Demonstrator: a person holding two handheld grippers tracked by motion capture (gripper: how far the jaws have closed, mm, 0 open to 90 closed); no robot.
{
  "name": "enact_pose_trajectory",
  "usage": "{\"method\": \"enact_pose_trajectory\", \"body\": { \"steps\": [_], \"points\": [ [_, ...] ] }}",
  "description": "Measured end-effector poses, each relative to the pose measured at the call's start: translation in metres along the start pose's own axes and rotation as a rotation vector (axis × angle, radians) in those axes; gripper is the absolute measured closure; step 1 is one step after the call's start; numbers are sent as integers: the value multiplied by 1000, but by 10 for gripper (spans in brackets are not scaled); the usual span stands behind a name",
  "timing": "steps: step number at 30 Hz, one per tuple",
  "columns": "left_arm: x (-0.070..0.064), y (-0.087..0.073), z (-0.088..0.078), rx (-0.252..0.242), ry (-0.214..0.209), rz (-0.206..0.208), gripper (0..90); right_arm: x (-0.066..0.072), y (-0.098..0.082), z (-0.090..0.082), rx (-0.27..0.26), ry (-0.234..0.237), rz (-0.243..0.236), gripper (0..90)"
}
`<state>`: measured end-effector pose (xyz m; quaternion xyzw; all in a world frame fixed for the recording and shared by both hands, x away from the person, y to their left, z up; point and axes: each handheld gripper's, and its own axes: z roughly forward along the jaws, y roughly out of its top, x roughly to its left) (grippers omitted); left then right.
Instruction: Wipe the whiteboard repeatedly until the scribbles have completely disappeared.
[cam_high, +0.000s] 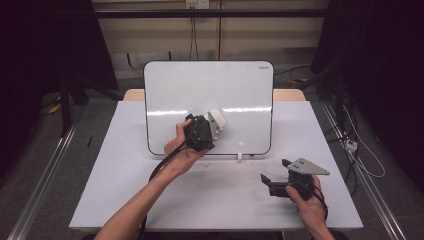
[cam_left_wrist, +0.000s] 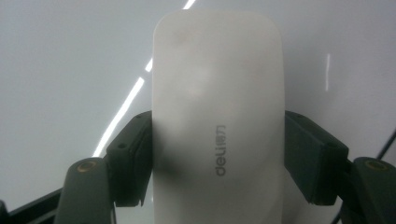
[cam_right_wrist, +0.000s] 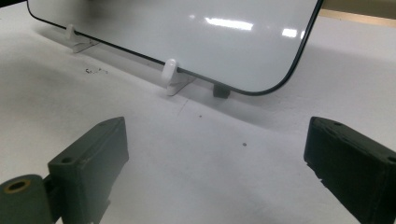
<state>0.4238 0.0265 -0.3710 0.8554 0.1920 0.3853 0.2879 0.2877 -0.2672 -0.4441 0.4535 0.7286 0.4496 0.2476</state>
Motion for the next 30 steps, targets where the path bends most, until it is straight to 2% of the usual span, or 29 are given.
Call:
{"method": "enact_pose_trajectory", "body": {
  "steps": [3,4,5,8,10,11,16,19,20,22,28,30],
  "points": [
    [10,-5,-2,-3,5,-26,311,0,0,0,0,-1,1,63],
    [12,-6,-3,-1,5,-23,311,0,0,0,2,-2,2,63],
    [12,-8,-3,-11,5,-38,311,0,0,0,2,-2,2,63],
    [9,-8,-3,-7,20,-32,310,1,0,0,1,0,0,63],
    [9,-7,-2,-9,26,-53,306,0,0,0,0,-2,1,63],
    [8,-7,-2,-4,27,-42,306,0,0,0,0,-2,1,63],
    [6,-6,0,6,50,-39,304,1,0,0,1,0,1,63],
    [5,-7,3,28,60,-27,304,0,1,1,1,-3,4,63],
    [5,-7,3,26,54,-30,306,0,1,1,2,-3,5,63],
    [4,-8,3,10,69,-25,309,1,1,0,1,-3,8,63],
    [17,-15,-2,-26,-29,-114,311,3,1,3,6,-6,5,63],
    [22,-20,-3,-54,-43,-154,311,3,1,3,9,-6,2,63]
  ]
}}
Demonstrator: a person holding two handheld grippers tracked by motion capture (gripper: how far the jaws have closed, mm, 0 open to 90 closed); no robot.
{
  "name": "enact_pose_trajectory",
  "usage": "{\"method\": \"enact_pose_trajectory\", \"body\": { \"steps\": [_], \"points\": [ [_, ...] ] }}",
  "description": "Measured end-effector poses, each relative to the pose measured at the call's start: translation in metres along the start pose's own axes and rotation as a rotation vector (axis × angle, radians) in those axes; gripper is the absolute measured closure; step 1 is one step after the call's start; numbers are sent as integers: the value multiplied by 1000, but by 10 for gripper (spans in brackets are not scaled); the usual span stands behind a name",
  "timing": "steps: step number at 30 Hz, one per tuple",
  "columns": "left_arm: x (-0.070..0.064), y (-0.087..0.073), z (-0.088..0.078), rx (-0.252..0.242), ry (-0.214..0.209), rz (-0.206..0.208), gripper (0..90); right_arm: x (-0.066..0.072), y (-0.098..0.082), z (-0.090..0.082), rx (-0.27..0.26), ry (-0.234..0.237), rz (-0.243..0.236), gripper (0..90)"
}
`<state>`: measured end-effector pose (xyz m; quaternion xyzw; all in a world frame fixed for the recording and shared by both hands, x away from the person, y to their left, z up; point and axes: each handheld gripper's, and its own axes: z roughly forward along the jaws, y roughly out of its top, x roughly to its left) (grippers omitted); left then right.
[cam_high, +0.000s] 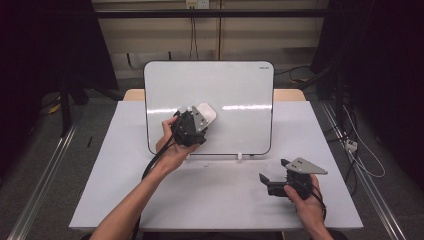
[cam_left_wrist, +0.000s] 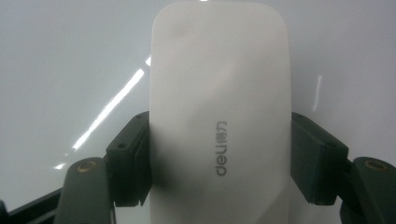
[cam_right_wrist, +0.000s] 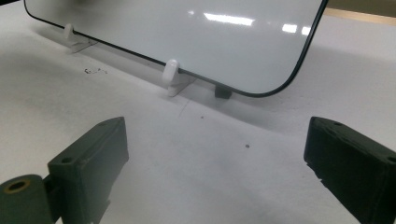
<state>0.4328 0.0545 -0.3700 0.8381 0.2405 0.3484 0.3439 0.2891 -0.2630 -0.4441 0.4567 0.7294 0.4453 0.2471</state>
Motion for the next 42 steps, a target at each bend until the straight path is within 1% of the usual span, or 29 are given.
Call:
{"method": "enact_pose_trajectory", "body": {
  "steps": [2,3,4,5,6,7,8,9,10,12,13,14,15,16,17,18,19,20,22,25,26,29,30,35,36,37,41,42],
  "points": [
    [6,-3,-3,-4,-29,-28,311,0,0,0,-1,1,0,63],
    [7,-5,-4,-25,-27,-53,311,0,0,-1,-2,0,2,63],
    [9,-6,-7,-20,-28,-46,311,-1,0,-1,-3,-1,3,63],
    [11,-6,-9,-29,-21,-53,311,-1,-1,-1,-3,-2,2,63],
    [13,-6,-12,-42,-25,-78,311,-1,-1,-1,-2,-1,2,63],
    [17,-6,-15,-33,-40,-77,311,-1,-1,-1,-2,-1,1,63],
    [17,-7,-17,-53,-38,-106,311,-1,-1,-1,-2,0,0,63],
    [19,-7,-20,-59,-27,-111,311,-1,-1,-1,-3,1,0,63],
    [21,-8,-22,-62,-31,-116,311,0,0,-1,-4,2,-2,63],
    [23,-10,-25,-66,4,-96,311,0,-1,0,-2,5,-3,63],
    [24,-12,-26,-61,-11,-106,311,0,-1,0,-3,4,-3,63],
    [27,-14,-27,-54,-17,-107,311,0,-1,-1,-4,4,-3,63],
    [27,-15,-29,-56,-16,-117,311,0,-1,-1,-5,4,-6,63],
    [28,-16,-31,-55,-16,-115,311,0,-1,-1,-4,5,-6,63],
    [28,-18,-32,-70,-15,-130,311,0,-1,-1,-5,6,-6,63],
    [29,-19,-34,-75,-18,-143,310,0,-1,-1,-6,6,-7,63],
    [30,-20,-36,-70,-13,-131,310,-1,-1,-1,-5,5,-6,63],
    [30,-21,-37,-68,-7,-133,310,-1,-1,-1,-4,4,-5,63],
    [32,-23,-40,-71,-4,-145,310,0,-1,-1,-3,5,-1,63],
    [35,-27,-45,-60,9,-152,310,0,-1,-2,-1,7,-4,63],
    [35,-28,-46,-68,12,-160,310,0,-1,-2,-1,7,-1,63],
    [37,-31,-52,-61,17,-163,310,0,-1,-2,1,8,-1,63],
    [38,-32,-53,-61,12,-164,310,0,-1,-2,1,7,-2,63],
    [42,-38,-57,-52,26,-170,310,0,0,-1,3,7,1,63],
    [42,-40,-57,-53,22,-175,310,0,0,-1,2,6,-1,63],
    [43,-41,-58,-51,30,-177,310,1,0,0,2,6,-2,63],
    [47,-44,-62,-55,35,-191,310,0,0,1,4,5,-7,63],
    [48,-44,-63,-55,36,-192,310,-1,0,1,5,4,-2,62]
  ]
}}
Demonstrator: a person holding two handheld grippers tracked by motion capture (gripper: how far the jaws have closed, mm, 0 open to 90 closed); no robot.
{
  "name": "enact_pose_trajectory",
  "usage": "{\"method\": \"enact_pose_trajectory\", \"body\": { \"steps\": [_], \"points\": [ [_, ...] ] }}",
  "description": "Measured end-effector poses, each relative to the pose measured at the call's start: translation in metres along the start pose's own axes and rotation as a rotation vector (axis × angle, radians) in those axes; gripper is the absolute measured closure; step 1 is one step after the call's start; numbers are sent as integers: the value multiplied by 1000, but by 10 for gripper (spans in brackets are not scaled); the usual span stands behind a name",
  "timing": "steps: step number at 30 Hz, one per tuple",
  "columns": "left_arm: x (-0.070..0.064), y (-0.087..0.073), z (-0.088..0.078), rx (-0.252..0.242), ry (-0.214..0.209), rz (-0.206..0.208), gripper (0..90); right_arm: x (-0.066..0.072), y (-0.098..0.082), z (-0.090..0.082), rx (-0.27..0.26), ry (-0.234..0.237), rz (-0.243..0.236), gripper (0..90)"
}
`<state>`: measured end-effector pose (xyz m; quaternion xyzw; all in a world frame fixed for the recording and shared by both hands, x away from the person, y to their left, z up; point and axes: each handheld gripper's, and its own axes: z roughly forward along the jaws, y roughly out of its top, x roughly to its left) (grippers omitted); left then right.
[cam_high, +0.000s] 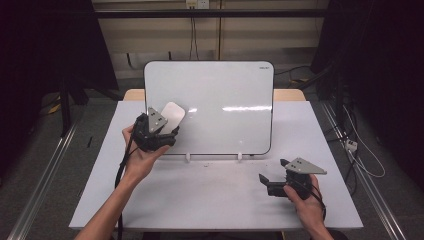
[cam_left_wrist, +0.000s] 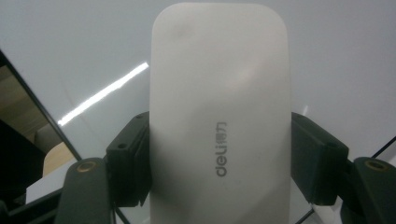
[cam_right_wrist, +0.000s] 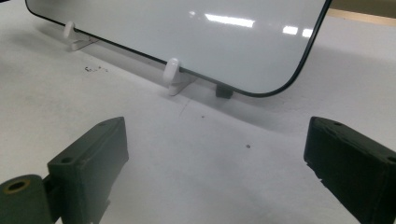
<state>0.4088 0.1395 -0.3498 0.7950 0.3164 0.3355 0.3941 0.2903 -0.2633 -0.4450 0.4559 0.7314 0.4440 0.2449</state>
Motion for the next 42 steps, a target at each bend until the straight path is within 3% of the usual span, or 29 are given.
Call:
{"method": "enact_pose_trajectory", "body": {
  "steps": [18,28,37,42],
  "points": [
    [11,-13,-21,4,4,-26,310,1,2,5,2,5,-3,64],
    [11,-27,-31,21,67,-41,310,-1,1,-1,-11,12,0,63],
    [10,-42,-27,50,67,-36,310,1,2,1,-10,14,-10,63],
    [7,-43,-22,56,63,-20,310,2,2,1,-8,15,-10,63]
  ]
}}
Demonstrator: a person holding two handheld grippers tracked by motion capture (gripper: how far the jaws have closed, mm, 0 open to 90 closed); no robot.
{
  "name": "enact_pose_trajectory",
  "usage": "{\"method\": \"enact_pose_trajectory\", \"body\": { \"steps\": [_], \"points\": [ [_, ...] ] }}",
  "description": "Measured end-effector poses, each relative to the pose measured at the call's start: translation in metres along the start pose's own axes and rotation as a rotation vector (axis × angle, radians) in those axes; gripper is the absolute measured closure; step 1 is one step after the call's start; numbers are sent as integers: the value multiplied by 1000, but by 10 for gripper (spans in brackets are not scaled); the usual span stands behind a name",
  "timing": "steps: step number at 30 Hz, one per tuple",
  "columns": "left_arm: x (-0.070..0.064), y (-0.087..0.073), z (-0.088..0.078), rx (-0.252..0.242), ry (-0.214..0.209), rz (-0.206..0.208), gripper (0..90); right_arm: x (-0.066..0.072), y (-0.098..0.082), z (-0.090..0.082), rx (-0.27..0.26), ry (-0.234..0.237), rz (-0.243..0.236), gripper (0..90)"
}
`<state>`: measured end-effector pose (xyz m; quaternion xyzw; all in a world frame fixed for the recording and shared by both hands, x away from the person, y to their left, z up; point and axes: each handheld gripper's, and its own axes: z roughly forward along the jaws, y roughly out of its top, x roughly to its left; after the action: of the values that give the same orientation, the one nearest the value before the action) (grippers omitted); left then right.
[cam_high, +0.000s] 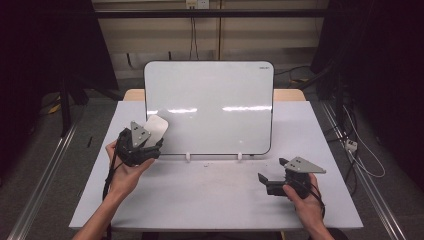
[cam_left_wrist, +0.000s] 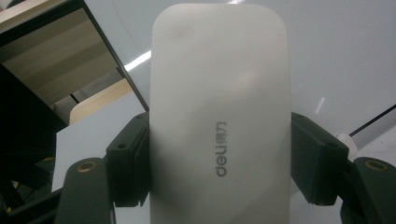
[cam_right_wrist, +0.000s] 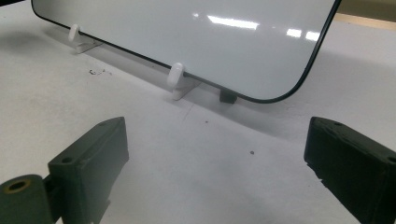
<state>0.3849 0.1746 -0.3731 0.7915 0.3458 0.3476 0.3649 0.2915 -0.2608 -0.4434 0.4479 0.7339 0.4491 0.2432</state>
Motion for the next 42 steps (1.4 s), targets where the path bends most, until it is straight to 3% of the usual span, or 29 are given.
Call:
{"method": "enact_pose_trajectory", "body": {
  "steps": [10,14,16,42],
  "points": [
    [-9,-1,15,20,-20,30,310,0,0,0,2,-2,-1,63],
    [-10,1,19,18,-7,30,310,0,-1,0,4,0,0,63],
    [-11,2,20,21,4,53,310,0,-1,0,4,-1,0,63],
    [-10,3,43,42,3,68,310,0,-1,0,6,2,6,62]
  ]
}}
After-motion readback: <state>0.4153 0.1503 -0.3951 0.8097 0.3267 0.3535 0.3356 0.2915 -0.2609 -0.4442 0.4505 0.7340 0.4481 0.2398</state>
